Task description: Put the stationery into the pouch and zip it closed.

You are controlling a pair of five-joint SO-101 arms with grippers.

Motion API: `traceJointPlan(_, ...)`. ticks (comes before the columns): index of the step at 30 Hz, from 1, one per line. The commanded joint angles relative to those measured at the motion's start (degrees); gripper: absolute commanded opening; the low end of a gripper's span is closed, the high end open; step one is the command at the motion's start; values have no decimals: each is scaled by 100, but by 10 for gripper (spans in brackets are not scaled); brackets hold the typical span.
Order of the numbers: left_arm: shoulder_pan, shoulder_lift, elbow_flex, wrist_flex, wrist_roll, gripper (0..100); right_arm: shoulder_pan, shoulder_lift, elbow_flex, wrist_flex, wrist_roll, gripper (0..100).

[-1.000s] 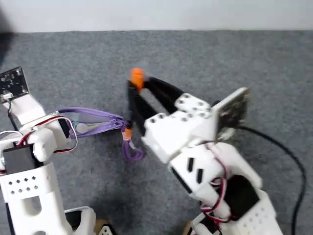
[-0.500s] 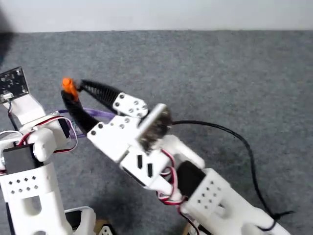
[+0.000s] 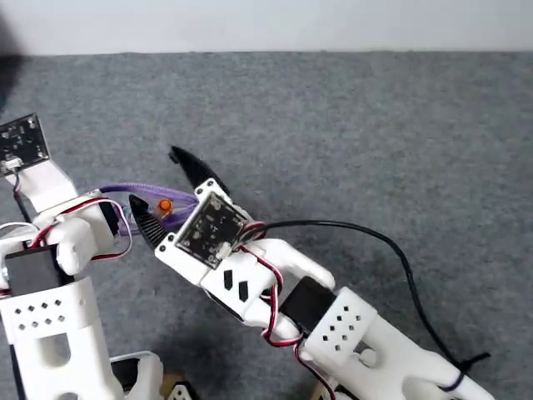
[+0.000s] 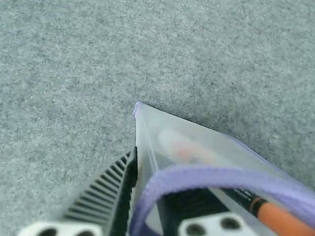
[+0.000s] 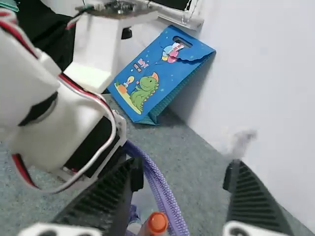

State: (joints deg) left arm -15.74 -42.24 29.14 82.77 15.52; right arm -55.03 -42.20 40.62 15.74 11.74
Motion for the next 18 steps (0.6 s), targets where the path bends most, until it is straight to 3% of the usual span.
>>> traceJointPlan(1,26,413,57,44,-53,12,268,-338,-765,857,-378,213)
traceJointPlan(5,26,413,57,53,-53,12,629,-752,-809,2378,-1064,175)
traceJointPlan(12,35,413,57,53,-53,12,787,-1209,-747,4145,-2233,176)
traceJointPlan(15,35,413,57,53,-53,12,787,-1200,-255,4136,-2382,176)
traceJointPlan(18,35,413,57,53,-53,12,778,-1200,501,3284,-2356,173)
